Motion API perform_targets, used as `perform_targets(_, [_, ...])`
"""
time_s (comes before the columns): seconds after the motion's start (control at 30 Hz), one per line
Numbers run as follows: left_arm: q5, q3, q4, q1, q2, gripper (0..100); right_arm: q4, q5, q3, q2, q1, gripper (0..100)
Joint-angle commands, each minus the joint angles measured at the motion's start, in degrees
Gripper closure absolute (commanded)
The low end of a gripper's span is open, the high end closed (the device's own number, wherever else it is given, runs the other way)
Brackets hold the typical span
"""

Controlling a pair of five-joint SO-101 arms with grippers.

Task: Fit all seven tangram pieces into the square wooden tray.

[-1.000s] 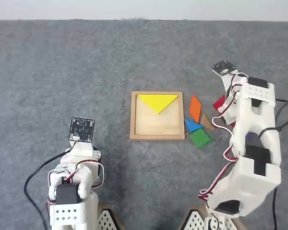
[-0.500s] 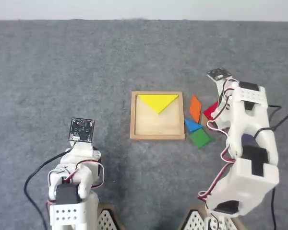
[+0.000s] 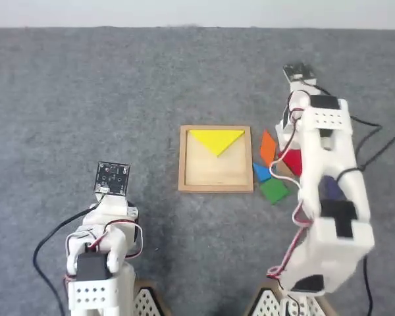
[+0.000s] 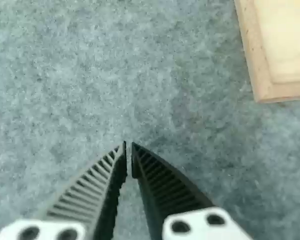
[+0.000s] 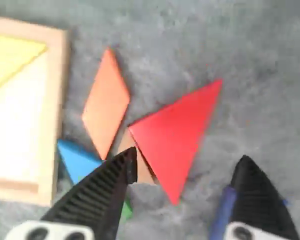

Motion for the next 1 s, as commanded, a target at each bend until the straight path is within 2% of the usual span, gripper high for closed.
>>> perform_targets(0.0, [-0.1, -0.6, 0.2, 0.3, -1.0, 98, 0.7, -3.1, -5.9, 3.3, -0.5, 68.1])
perform_targets(0.7, [-0.1, -0.6, 0.2, 0.3, -1.0, 98, 2.1, -5.9, -11.6, 9.2, -3.2, 68.1])
perform_targets(0.97, [-0.1, -0.6, 0.2, 0.3, -1.0, 98, 2.9, -12.3, -12.8, 10.4, -4.5, 68.1])
